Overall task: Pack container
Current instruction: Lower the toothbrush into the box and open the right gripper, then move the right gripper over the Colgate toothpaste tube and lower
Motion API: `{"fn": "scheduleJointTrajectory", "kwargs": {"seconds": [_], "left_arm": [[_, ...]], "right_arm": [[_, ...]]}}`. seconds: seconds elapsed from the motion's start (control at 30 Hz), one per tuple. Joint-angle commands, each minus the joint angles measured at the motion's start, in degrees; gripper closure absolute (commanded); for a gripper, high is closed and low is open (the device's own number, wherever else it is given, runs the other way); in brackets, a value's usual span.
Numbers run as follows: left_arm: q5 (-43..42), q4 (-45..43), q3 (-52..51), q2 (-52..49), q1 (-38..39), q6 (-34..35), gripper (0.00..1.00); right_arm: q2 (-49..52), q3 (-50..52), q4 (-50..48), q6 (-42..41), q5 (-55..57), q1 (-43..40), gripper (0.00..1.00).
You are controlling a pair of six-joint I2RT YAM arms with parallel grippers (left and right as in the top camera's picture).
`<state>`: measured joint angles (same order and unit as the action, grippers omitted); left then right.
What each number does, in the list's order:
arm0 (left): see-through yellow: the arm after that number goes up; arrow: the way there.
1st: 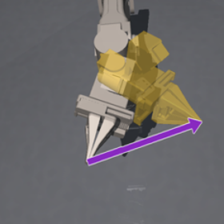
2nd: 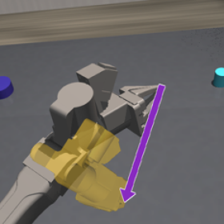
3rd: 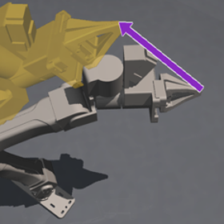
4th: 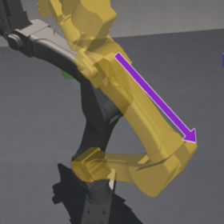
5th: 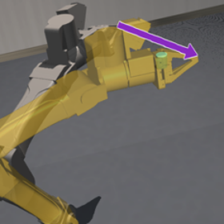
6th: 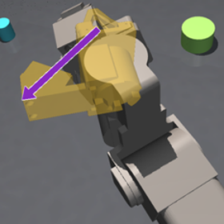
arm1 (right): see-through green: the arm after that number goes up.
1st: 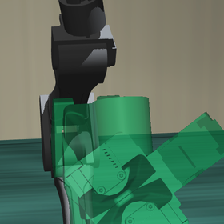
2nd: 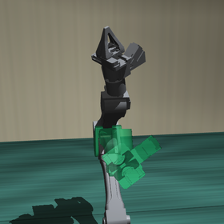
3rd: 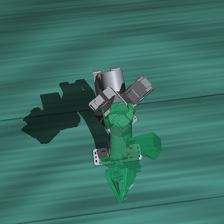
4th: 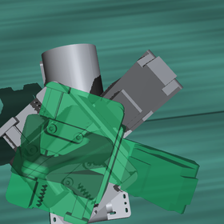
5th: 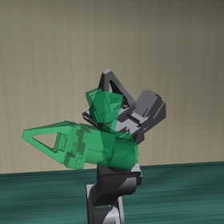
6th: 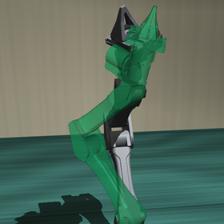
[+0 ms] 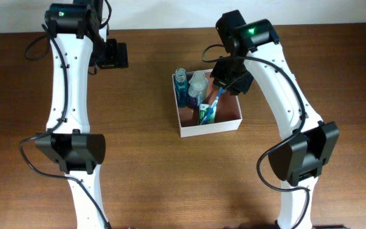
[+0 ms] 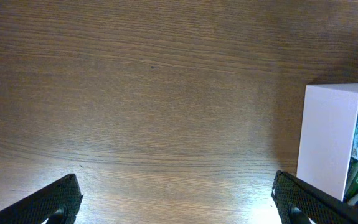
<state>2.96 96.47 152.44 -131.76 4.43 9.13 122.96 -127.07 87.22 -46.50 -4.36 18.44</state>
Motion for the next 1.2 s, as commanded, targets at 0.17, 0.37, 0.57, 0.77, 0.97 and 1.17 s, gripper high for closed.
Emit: {"fn": "scheduleJointTrajectory", "kwargs": {"seconds": [0.17,0.37,0.57,0.77,0.97,1.17], "left_arm": [[-0.42,0.04,-0.15,1.75,-0.09,0.5,0.01],[-0.42,0.04,-0.15,1.75,-0.09,0.5,0.01],[-0.42,0.04,-0.15,1.77,-0.09,0.5,0.01],[-0.42,0.04,-0.15,1.77,-0.09,0.5,0.01],[-0.42,0.04,-0.15,1.77,-0.09,0.5,0.01],[-0.42,0.04,-0.15,1.77,-0.09,0.5,0.01]], "right_arm": [[0.2,0.5,0.98,4.33,4.72,-4.04,0.57],[0.22,0.52,2.54,20.96,8.46,-15.56,0.15],[0.22,0.52,2.97,33.48,11.69,-25.11,0.01],[0.22,0.52,-0.57,41.72,8.26,-32.59,0.01],[1.95,0.52,-6.69,56.48,0.33,-35.76,0.0],[7.39,0.52,-9.14,59.84,0.55,-35.63,0.08]]}}
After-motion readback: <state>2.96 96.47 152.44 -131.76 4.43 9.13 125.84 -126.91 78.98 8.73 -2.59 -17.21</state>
